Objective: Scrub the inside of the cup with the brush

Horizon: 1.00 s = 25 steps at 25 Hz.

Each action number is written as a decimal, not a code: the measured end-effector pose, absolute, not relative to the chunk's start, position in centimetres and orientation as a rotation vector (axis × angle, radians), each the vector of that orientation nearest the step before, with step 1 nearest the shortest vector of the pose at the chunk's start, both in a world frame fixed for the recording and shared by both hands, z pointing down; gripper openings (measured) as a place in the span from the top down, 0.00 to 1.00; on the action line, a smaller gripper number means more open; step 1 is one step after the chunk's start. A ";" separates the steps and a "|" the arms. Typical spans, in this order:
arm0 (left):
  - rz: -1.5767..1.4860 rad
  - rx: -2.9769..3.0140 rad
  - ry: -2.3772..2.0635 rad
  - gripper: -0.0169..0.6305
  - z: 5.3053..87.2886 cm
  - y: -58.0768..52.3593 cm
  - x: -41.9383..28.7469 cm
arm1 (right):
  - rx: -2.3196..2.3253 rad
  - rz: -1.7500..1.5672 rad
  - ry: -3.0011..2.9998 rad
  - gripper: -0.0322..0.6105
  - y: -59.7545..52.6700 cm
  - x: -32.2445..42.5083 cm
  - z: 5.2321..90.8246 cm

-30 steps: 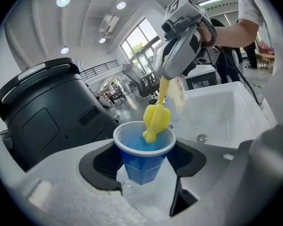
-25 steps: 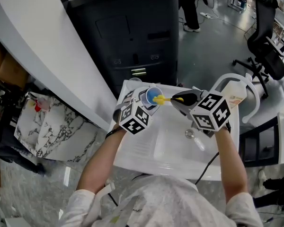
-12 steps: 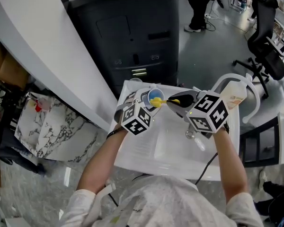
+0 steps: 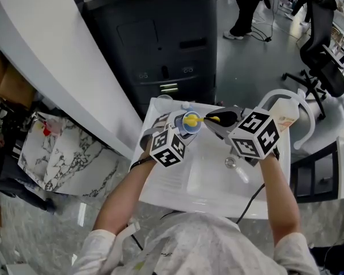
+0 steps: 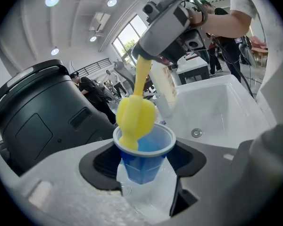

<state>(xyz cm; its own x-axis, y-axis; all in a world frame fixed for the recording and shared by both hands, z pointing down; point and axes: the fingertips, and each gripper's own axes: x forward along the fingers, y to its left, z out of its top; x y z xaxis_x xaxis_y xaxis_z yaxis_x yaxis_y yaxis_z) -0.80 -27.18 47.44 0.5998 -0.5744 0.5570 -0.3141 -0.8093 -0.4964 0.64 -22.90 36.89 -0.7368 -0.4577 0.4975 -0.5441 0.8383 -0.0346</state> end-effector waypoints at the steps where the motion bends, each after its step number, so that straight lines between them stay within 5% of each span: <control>1: -1.043 -2.480 0.714 0.51 47.5 -27.1 -0.7 | 0.745 0.246 -2.538 0.89 -23.0 0.8 36.8; 25: -0.825 -2.663 0.970 0.51 44.7 -28.7 -1.8 | 1.061 0.260 -2.610 0.89 -24.4 5.4 34.6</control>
<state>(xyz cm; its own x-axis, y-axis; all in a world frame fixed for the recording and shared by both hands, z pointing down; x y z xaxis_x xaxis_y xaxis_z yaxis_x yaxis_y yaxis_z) -1.76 -28.66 44.74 0.6312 -0.6401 0.4380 -0.5346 -0.7682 -0.3523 5.36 -24.41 34.62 -0.6773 -0.6468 0.3507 -0.7033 0.7092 -0.0503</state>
